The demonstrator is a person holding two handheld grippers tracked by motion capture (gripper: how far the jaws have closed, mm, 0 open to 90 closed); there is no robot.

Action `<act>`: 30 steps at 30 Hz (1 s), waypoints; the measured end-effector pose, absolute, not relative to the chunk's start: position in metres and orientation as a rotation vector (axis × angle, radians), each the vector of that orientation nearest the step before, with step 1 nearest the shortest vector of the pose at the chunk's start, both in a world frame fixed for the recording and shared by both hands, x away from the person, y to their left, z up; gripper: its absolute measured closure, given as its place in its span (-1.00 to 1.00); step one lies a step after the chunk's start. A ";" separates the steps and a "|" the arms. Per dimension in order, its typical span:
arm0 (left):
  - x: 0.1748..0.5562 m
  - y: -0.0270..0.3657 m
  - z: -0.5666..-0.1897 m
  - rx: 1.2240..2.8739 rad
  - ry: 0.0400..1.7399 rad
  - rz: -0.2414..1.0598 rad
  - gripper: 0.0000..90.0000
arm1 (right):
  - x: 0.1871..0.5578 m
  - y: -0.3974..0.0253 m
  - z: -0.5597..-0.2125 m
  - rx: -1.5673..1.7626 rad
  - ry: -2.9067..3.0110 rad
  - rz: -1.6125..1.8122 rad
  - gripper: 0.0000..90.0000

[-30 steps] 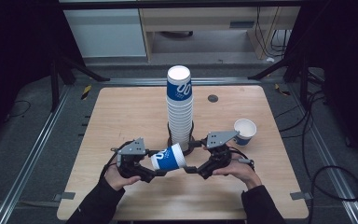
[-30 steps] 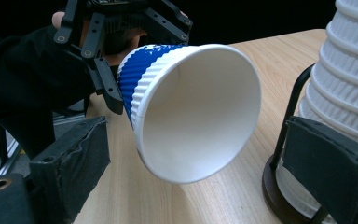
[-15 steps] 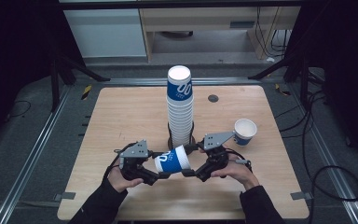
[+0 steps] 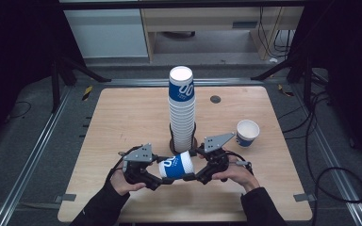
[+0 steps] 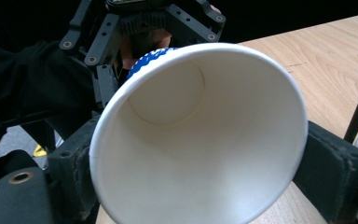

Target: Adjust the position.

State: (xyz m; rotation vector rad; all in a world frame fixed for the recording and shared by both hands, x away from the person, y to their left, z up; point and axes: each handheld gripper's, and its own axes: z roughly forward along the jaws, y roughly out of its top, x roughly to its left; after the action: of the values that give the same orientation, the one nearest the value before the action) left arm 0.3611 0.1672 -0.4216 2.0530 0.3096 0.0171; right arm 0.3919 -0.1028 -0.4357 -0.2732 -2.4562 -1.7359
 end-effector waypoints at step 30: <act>0.366 0.163 -0.432 2.274 0.354 0.121 -0.69 | 0.391 -0.104 -0.431 -0.323 -2.741 -1.551 -0.65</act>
State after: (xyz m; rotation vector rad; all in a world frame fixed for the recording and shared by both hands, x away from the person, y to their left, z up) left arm 0.3662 0.1626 -0.4320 2.2737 0.3540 0.1212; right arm 0.3915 -0.1035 -0.4308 -0.3234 -2.7412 -1.5508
